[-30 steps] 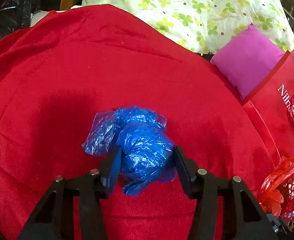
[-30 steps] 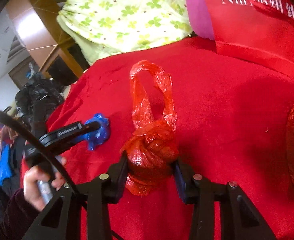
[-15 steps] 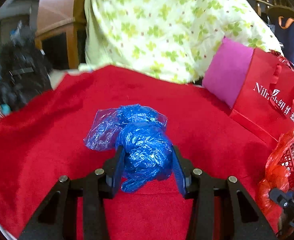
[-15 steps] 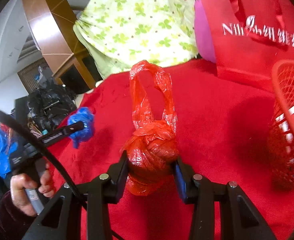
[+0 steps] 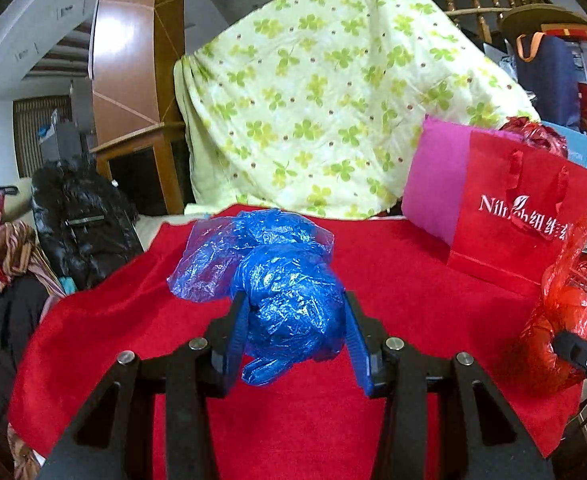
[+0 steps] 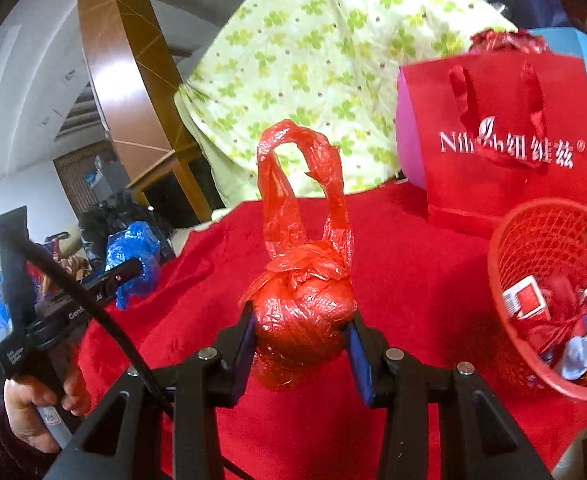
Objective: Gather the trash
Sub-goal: 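Lift both held bags and carry them to the red mesh basket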
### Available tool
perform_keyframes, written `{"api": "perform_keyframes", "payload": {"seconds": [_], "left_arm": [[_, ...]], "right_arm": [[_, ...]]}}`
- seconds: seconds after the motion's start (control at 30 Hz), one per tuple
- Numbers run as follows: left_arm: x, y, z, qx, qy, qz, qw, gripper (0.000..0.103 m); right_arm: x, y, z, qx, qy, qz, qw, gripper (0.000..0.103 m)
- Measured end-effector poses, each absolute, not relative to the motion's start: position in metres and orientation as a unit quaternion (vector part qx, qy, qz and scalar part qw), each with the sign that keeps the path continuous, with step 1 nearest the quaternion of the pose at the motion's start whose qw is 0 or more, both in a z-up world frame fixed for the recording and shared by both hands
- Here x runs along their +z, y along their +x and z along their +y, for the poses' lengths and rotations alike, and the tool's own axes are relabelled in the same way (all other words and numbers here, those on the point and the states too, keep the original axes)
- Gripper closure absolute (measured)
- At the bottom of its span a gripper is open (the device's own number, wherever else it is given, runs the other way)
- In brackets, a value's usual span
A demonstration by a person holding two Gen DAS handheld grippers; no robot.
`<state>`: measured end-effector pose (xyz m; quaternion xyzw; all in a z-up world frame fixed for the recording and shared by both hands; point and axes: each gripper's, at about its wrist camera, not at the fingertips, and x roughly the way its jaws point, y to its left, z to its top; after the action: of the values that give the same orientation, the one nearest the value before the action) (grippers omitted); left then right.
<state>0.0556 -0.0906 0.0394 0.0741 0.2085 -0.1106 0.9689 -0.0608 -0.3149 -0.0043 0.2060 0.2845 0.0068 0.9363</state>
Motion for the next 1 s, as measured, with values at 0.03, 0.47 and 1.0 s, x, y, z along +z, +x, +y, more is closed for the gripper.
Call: {"api": "perform_keyframes", "payload": {"seconds": [0.03,0.47,1.0], "left_arm": [[0.043,0.051,-0.091,-0.111,0.077,0.202,0.97,0.056],[0.069,0.014,-0.109,-0.132,0.099,0.158,0.974,0.056],[0.073,-0.005,-0.134,-0.162,0.118,0.154,0.968,0.056]], "right_arm": [[0.001,-0.065,-0.315,0.007,0.205,0.279,0.938,0.059],[0.033,-0.093,-0.322,0.006,0.201,0.236,0.951,0.059],[0.047,-0.113,-0.336,0.0,0.206,0.206,0.957,0.059]]}}
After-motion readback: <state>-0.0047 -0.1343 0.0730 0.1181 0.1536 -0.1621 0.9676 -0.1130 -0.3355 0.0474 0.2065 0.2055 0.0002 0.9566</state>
